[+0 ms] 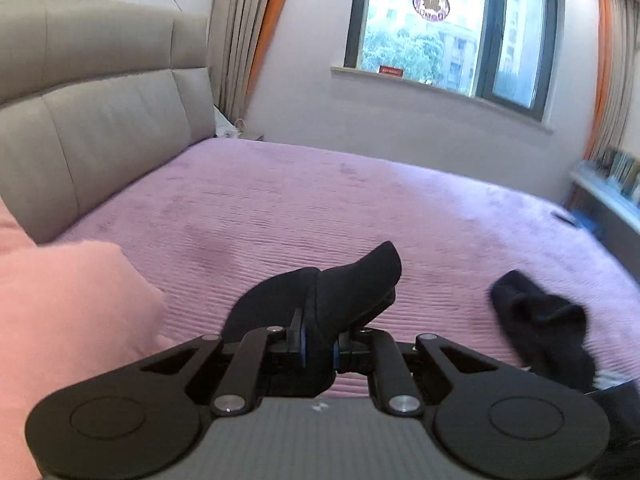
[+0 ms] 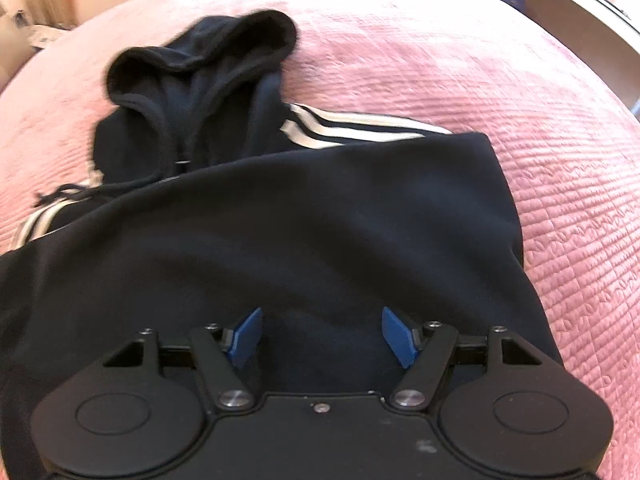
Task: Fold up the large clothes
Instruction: 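Grasp the cuff with the left gripper, fold it across the body, release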
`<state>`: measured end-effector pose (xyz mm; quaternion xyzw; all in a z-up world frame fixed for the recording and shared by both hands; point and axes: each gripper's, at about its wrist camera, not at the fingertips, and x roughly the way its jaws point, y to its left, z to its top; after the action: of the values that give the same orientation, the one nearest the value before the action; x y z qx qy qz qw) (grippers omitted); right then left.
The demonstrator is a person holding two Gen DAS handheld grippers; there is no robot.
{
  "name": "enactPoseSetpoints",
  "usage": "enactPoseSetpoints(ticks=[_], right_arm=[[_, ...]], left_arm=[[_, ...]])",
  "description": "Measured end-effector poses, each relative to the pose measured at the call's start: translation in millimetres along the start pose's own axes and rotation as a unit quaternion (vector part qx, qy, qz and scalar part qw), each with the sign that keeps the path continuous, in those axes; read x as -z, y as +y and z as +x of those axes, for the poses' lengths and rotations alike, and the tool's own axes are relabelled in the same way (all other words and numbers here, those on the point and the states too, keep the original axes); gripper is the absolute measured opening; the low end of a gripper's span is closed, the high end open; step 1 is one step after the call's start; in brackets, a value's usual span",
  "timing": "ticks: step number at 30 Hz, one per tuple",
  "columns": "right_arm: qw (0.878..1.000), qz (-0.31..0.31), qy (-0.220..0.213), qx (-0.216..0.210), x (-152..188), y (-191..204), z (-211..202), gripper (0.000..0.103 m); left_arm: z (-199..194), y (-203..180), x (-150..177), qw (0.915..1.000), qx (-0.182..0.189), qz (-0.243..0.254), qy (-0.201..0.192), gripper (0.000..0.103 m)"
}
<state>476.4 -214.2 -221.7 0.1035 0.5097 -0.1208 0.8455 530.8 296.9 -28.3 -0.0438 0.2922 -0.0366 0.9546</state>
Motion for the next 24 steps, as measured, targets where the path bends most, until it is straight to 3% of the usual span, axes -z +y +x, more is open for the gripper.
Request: enactPoseSetpoints(ticks=[3,7,12,13,15,16,19,24], right_arm=[[0.999,-0.034,-0.008,-0.033,10,8,-19,0.080],[0.995,-0.063,-0.013,-0.071,16,4,-47,0.080],[0.992,-0.074,-0.032,-0.098,15,-28,-79,0.080],[0.992,-0.076,-0.038,-0.098,14,-36,-83,0.081],[0.992,-0.075,-0.041,-0.097,14,-50,-86,0.081],[0.992,-0.072,-0.039,-0.098,14,-58,-85,0.081],[0.992,-0.049,-0.017,-0.117,14,-78,-73,0.081],[0.984,-0.003,0.009,-0.180,5,-76,-40,0.081]], left_arm=[[-12,-34,15,0.9998,0.017,-0.010,0.002,0.012],[-21,-118,36,0.9964,0.083,-0.017,0.002,0.012],[-18,-235,59,0.9797,0.192,-0.053,-0.024,0.016],[-12,-258,66,0.9755,0.212,-0.058,-0.013,0.023],[5,-298,91,0.9694,0.239,-0.053,0.020,0.060],[12,-310,105,0.9664,0.247,-0.052,0.045,0.065],[23,-320,149,0.9614,0.233,-0.050,0.137,0.063],[8,-280,199,0.9603,0.176,-0.083,0.200,0.065]])
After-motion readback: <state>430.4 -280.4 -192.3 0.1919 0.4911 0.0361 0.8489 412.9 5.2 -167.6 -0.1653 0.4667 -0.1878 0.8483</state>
